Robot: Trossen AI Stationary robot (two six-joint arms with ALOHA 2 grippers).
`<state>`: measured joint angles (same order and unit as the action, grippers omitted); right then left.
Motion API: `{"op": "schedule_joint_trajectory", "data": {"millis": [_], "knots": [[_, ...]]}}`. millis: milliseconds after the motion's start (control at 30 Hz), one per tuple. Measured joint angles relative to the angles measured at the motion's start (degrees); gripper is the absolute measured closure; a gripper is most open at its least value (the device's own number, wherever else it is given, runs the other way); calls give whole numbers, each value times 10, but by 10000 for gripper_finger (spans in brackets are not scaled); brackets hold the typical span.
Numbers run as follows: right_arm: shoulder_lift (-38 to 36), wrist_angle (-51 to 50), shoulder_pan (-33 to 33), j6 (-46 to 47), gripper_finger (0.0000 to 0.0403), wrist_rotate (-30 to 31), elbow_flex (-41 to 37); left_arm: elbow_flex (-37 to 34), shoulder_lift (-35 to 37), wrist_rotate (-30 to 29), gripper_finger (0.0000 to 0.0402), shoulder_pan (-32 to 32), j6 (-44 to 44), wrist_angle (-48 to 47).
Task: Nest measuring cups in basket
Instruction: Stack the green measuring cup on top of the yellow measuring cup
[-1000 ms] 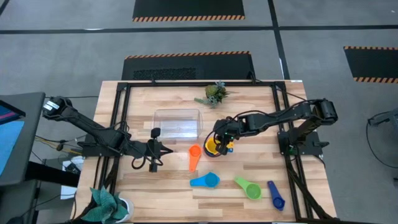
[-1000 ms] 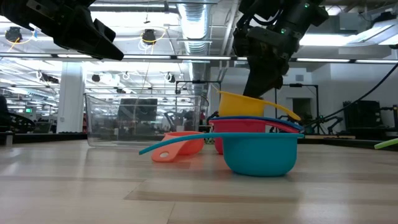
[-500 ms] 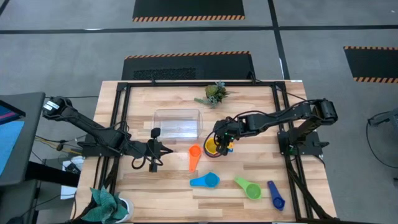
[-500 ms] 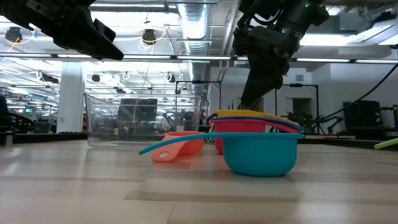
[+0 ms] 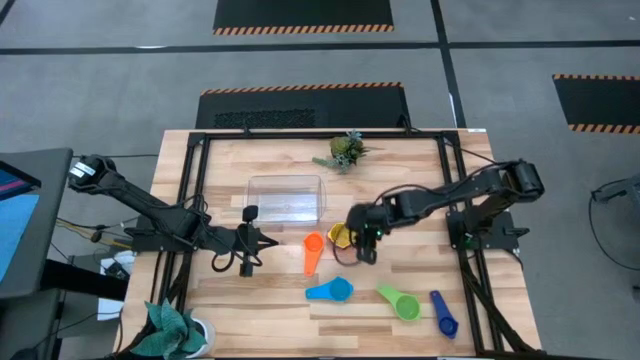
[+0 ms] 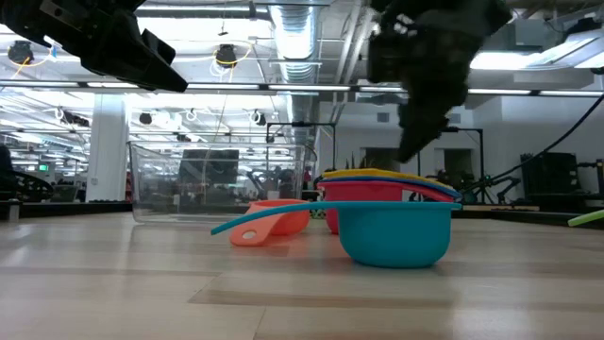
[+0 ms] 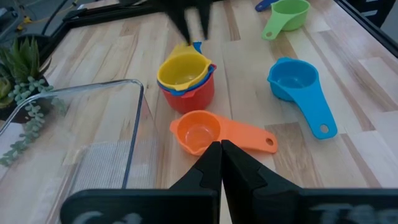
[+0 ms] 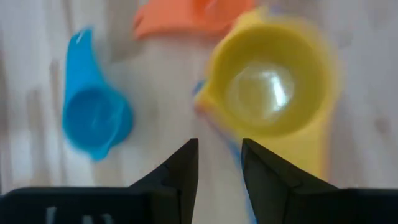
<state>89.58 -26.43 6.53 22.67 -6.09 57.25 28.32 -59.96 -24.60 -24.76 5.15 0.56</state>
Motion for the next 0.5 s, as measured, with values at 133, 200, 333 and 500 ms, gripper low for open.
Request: {"op": "schedule_joint_trajectory", "data": {"millis": [133, 200, 333, 500], "knots": [[0, -51, 65, 2, 268, -1, 0, 0, 0, 0, 401, 0, 0, -3], [0, -87, 99, 2, 273, 1, 0, 0, 0, 0, 402, 0, 0, -3], [0, -156, 171, 16, 281, 54, 0, 0, 0, 0, 401, 0, 6, -3], [0, -208, 247, 81, 284, 105, 0, 0, 0, 0, 402, 0, 16, -3]]}}
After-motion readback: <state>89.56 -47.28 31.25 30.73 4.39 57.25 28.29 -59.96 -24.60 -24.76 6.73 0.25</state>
